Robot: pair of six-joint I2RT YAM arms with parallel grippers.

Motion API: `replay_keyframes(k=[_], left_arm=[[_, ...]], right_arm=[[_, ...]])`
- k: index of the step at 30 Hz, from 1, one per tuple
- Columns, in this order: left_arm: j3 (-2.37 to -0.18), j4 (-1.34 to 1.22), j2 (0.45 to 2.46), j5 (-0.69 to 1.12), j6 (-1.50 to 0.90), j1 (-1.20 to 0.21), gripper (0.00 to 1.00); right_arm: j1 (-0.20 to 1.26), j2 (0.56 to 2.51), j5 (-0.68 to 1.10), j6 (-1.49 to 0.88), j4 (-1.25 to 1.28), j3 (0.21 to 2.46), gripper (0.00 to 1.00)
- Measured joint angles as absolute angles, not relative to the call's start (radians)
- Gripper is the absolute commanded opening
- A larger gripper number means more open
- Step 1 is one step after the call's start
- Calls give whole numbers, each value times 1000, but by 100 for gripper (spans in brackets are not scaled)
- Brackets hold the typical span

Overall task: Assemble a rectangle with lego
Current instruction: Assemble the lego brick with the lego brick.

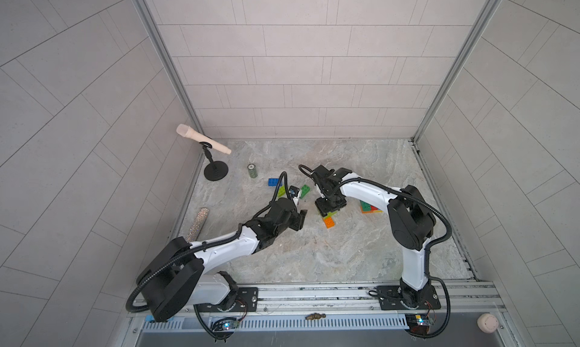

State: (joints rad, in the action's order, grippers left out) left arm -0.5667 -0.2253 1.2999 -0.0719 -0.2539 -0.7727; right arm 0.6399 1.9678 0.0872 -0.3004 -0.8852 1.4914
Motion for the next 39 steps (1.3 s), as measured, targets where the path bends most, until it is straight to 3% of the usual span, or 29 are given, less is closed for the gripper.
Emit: replay_keyframes(k=[29, 36, 39], left_arm=[[-567, -220, 1283, -73, -253, -773, 67], [-567, -215, 1280, -77, -253, -773, 66], [-566, -198, 1257, -99, -253, -773, 66]], right_arm=[[640, 1909, 80, -348, -803, 1396, 12], [640, 1917, 74, -348, -791, 1388, 0], [648, 1937, 54, -347, -816, 1413, 0]])
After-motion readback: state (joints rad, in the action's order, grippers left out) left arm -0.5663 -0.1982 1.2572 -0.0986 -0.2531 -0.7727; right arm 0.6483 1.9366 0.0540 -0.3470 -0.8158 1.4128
